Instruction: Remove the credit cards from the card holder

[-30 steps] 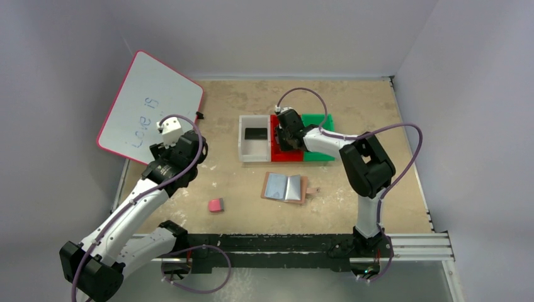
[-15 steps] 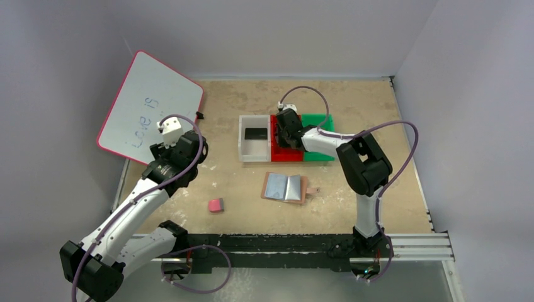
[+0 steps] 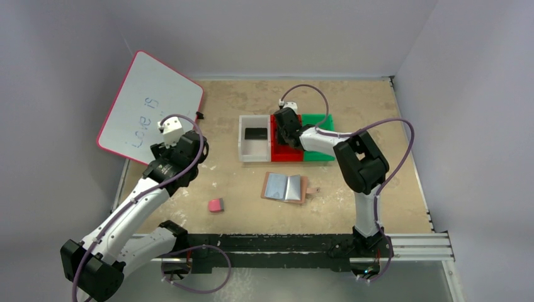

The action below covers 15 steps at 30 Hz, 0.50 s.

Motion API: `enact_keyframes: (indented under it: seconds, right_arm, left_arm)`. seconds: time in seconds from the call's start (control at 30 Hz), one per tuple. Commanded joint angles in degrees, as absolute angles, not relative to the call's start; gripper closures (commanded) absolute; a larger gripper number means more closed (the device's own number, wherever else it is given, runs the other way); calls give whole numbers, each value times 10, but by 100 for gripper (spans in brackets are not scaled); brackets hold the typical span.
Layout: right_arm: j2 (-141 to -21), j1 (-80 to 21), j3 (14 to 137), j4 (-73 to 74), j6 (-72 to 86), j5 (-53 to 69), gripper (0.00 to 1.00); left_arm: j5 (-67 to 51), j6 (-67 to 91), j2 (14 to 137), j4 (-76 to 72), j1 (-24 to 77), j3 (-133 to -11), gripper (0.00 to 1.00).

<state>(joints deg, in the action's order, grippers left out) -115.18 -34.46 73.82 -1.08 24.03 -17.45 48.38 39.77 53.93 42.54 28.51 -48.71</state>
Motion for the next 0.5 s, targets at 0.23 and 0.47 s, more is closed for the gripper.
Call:
enact_keyframes:
  seconds: [0.23,0.47]
  right_arm:
    - [-1160,-342,758,1,254,-241,86]
    - [-1157,-341,765,1,252,-238,85]
  left_arm:
    - [490,391,542,423,281,-494,18]
    - [490,392,543,424,281,-493,18]
